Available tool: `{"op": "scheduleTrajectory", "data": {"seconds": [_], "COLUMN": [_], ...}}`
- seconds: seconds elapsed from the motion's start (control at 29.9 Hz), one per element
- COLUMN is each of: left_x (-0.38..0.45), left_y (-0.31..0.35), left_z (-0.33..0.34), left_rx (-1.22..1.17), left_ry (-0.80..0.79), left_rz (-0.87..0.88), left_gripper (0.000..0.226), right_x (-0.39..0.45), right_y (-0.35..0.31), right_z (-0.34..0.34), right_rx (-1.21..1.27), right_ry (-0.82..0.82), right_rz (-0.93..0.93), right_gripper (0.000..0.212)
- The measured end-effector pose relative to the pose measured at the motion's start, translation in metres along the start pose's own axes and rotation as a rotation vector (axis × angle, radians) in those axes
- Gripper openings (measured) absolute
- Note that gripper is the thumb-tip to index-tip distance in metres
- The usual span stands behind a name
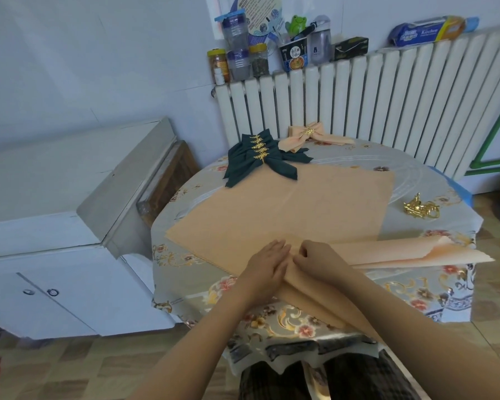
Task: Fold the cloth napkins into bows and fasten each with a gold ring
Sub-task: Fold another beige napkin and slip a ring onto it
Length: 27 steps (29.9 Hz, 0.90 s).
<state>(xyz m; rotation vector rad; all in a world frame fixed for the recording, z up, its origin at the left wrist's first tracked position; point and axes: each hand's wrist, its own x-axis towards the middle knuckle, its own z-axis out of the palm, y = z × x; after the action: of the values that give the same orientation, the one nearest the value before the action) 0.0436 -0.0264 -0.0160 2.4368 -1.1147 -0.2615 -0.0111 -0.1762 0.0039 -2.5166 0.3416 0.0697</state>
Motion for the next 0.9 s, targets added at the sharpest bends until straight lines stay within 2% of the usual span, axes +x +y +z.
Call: {"op": "scheduleTrajectory", "data": {"seconds": [0.27, 0.4, 0.5, 0.63, 0.73, 0.84, 0.9], "left_x": [0.003, 0.009, 0.011, 0.011, 0.013, 0.015, 0.017], "left_y": [-0.001, 0.003, 0.004, 0.004, 0.005, 0.008, 0.013], "left_z": [0.017, 0.012, 0.008, 0.005, 0.004, 0.001, 0.000], "left_rx": [0.262, 0.318, 0.370, 0.397, 0.454, 0.556, 0.626], "left_ry": [-0.101, -0.173, -0.242, -0.275, -0.273, -0.217, -0.182], "left_rz": [-0.036, -0.037, -0.026, -0.018, -0.026, 0.005, 0.051], "left_gripper": [0.050, 0.051, 0.052, 0.052, 0.053, 0.053, 0.054], "right_x": [-0.003, 0.000, 0.011, 0.022, 0.027, 0.024, 0.025], "right_y": [0.005, 0.014, 0.028, 0.041, 0.036, 0.023, 0.016], "right_z": [0.007, -0.008, -0.032, -0.048, -0.055, -0.055, -0.048], "right_rx": [-0.032, -0.342, -0.366, -0.401, -0.317, -0.355, -0.395], "right_ry": [-0.013, 0.055, -0.016, -0.169, -0.184, -0.133, -0.128], "right_rz": [-0.067, 0.038, 0.181, 0.255, 0.249, 0.212, 0.190], "right_gripper": [0.018, 0.048, 0.044, 0.037, 0.037, 0.033, 0.040]}}
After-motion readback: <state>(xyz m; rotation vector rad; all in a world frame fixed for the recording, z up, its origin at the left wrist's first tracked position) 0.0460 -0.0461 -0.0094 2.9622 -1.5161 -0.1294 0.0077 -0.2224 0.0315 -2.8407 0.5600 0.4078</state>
